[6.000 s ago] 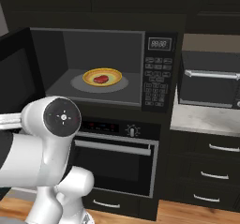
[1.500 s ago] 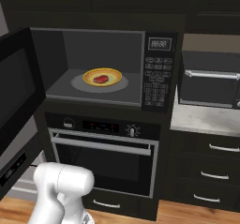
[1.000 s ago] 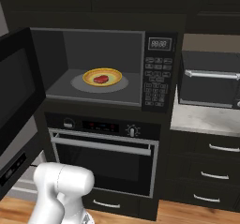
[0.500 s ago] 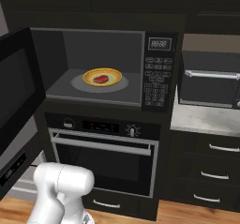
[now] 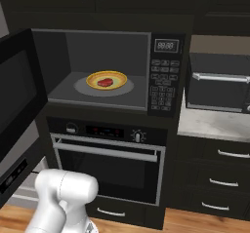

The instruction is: Transport the steak from the fridge to the microwave and turn on the microwave.

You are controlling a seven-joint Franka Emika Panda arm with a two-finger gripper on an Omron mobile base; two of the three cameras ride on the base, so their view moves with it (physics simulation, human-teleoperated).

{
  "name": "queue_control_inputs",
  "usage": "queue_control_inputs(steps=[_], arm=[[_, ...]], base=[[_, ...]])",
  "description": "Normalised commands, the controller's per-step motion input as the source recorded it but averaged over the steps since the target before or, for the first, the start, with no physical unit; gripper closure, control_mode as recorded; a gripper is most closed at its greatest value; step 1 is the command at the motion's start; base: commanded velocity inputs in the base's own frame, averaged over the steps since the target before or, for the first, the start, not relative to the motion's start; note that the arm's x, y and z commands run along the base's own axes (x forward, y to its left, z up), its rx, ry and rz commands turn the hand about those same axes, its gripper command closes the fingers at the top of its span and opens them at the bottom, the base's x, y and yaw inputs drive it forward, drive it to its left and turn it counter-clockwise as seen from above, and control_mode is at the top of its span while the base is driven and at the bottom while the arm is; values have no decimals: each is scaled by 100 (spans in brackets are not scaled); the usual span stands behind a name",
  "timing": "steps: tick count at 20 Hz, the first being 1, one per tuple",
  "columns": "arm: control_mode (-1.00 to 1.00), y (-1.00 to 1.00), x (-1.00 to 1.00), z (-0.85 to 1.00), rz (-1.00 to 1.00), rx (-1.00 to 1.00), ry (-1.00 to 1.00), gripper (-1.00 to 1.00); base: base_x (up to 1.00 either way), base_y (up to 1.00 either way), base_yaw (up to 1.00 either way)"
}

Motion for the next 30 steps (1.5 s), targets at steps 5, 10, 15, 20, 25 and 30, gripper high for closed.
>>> queue_control_inputs(steps=[5, 10, 15, 20, 25, 30], arm=[[-100, 0, 16, -11, -7, -22, 0, -100], [-100, 0, 10, -18, -10, -12, 0, -100], [-100, -1, 12, -14, -7, 0, -1, -100], [-100, -5, 9, -11, -1, 0, -3, -100], [-100, 0, 10, -14, 0, 0, -8, -100], [-100, 0, 15, -9, 0, 0, -7, -100]], base=[[0, 0, 0], [0, 0, 0], [0, 0, 0], [0, 0, 0], [0, 0, 0], [0, 0, 0]])
